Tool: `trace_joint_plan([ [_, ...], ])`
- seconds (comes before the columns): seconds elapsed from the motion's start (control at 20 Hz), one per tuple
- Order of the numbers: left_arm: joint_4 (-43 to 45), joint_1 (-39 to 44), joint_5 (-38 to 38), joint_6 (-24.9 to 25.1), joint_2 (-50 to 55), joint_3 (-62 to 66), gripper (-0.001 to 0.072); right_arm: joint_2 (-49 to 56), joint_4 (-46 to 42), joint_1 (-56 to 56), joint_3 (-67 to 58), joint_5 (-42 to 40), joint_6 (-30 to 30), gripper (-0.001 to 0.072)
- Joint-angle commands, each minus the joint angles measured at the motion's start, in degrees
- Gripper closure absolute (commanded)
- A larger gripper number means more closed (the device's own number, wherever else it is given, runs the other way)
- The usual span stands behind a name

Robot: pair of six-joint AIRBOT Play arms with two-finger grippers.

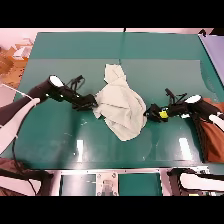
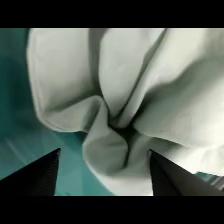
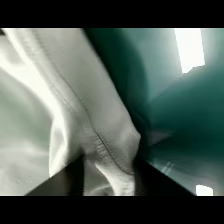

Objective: Fold the shirts.

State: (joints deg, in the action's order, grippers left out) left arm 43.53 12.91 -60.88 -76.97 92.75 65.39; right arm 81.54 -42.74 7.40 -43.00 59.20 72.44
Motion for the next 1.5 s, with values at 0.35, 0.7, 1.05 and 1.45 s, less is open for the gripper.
trace_joint_plan([
  [0.35,-4.02,-2.23,-7.76,3.04,-2.58,14.75,0.0688,2.56,8.31,4.57,-14.12,16.37,-6.88,0.0692],
  [0.7,-1.68,-2.43,-11.13,0.92,-13.16,33.9,0.0689,-10.21,16.09,10.93,-36.79,24.0,-3.61,0.0691],
  [1.05,-0.31,-2.45,-9.57,0.46,-23.19,55.1,0.0689,-25.53,16.33,19.61,-57.92,13.77,-4.2,0.0691],
  [1.45,7.8,-2.43,-8.9,1.01,-30.16,52.43,0.0689,-33.64,12.63,22.88,-58.95,8.13,-7.13,0.0691],
])
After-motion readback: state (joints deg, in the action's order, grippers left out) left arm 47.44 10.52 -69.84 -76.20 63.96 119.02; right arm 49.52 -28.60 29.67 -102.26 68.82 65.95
